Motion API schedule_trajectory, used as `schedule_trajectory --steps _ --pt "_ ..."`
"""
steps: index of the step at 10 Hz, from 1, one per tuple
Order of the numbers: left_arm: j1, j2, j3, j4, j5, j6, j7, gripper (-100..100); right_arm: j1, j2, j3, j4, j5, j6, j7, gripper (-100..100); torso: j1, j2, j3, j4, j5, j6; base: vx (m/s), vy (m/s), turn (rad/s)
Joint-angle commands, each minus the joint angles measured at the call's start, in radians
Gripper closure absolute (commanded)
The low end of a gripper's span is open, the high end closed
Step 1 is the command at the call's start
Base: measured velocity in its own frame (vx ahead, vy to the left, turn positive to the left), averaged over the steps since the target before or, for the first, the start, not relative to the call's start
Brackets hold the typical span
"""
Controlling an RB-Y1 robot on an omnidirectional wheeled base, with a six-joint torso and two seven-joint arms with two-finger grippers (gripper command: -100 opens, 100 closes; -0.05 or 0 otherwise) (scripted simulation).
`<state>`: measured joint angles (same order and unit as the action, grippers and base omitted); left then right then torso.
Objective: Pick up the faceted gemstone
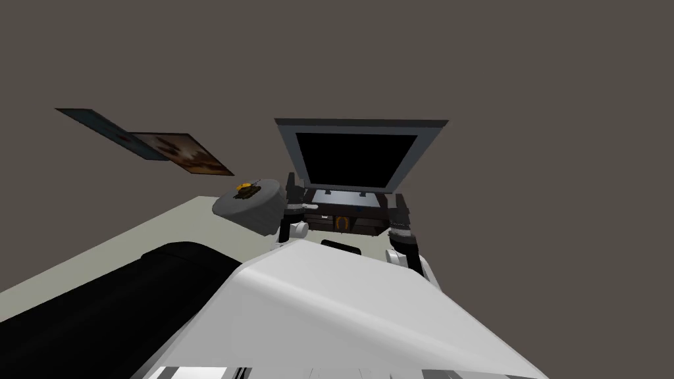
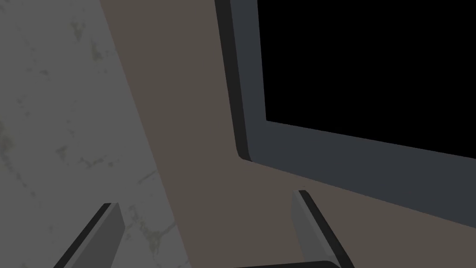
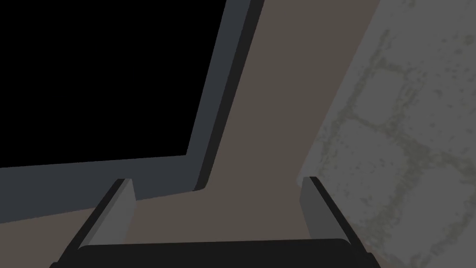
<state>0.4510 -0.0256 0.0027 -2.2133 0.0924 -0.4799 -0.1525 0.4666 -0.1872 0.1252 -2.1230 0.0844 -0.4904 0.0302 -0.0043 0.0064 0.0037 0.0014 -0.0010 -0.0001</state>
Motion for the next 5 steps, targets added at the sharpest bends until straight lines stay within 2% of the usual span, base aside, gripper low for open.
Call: schedule_trajectory --steps 1,2,5 --pt "0.0 0.0 0.0 0.0 0.0 0.0 0.0 0 0.009 -0.034 0.036 0.048 0.017 0.008 0.048 -100 0.0 0.0 0.0 0.0 0.0 0.0 -0.112 -0.056 0.194" --pt "0.0 0.0 0.0 0.0 0.0 0.0 0.0 0 0.009 -0.034 0.036 0.048 0.017 0.008 0.048 -100 0.0 0.001 0.0 0.0 0.0 0.0 -0.069 -0.045 0.063" --pt "0.0 0.0 0.0 0.0 0.0 0.0 0.0 0 -0.002 -0.108 0.095 0.149 0.049 0.034 0.134 -100 0.001 -0.001 -0.001 0.0 0.0 0.0 -0.085 -0.03 0.18"
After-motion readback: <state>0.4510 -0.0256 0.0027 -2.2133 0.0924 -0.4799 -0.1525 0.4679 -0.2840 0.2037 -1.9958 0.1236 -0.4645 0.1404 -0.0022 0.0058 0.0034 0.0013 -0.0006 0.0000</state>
